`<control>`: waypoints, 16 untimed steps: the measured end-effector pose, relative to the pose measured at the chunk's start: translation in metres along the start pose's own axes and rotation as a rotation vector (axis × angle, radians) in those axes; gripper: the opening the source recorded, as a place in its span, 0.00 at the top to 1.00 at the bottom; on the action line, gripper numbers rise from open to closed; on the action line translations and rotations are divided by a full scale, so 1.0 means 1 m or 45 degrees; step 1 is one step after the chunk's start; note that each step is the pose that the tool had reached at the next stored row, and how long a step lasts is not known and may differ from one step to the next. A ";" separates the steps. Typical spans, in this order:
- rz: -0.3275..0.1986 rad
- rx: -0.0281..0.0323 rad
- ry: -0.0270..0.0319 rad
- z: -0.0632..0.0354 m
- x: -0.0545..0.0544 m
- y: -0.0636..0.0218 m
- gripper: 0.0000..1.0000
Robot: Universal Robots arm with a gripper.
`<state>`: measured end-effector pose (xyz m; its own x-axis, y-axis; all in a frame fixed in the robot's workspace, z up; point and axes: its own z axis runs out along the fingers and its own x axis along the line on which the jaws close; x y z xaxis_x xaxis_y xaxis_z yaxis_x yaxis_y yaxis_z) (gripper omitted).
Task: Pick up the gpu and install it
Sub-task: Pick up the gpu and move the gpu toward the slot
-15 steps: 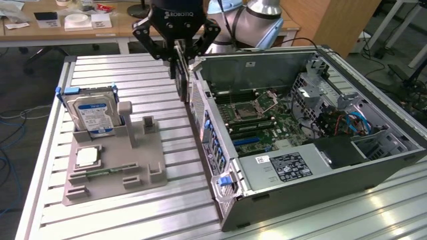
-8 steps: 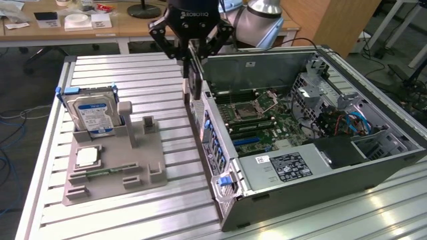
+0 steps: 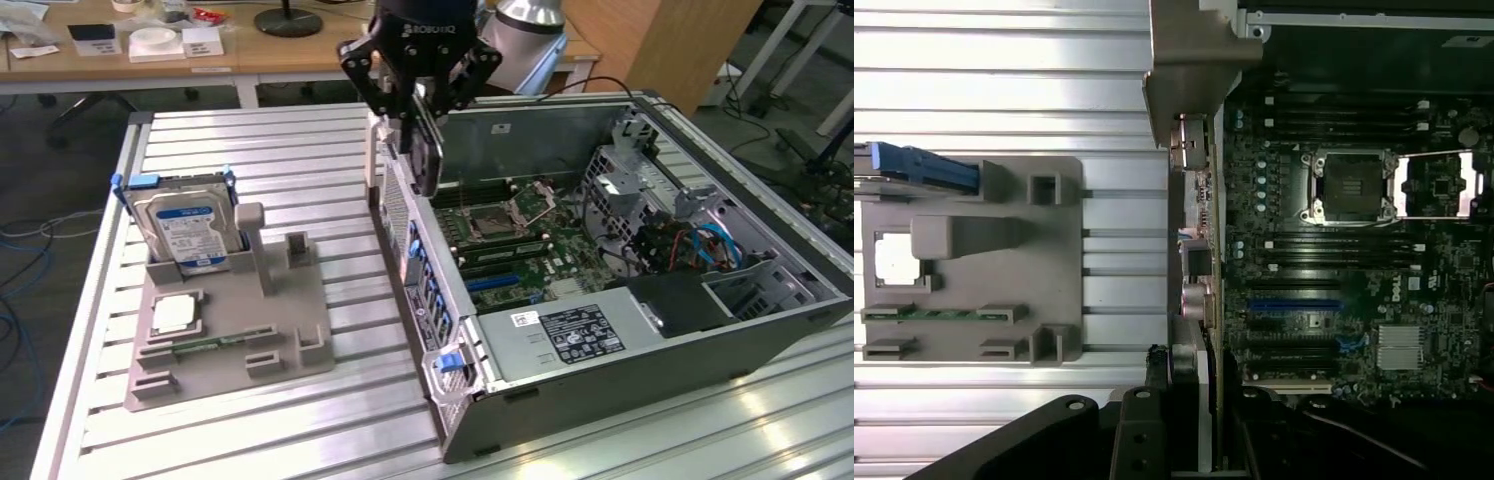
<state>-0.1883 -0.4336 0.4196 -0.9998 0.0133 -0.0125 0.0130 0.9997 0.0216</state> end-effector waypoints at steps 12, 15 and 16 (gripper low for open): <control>0.000 0.0000 0.0000 0.0015 -0.044 0.0005 0.72; 0.000 0.0000 0.0001 0.0017 -0.054 0.0007 0.72; 0.000 0.0000 0.0000 0.0018 -0.058 0.0007 0.72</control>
<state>-0.1305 -0.4336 0.4185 -0.9998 0.0134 -0.0125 0.0132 0.9997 0.0216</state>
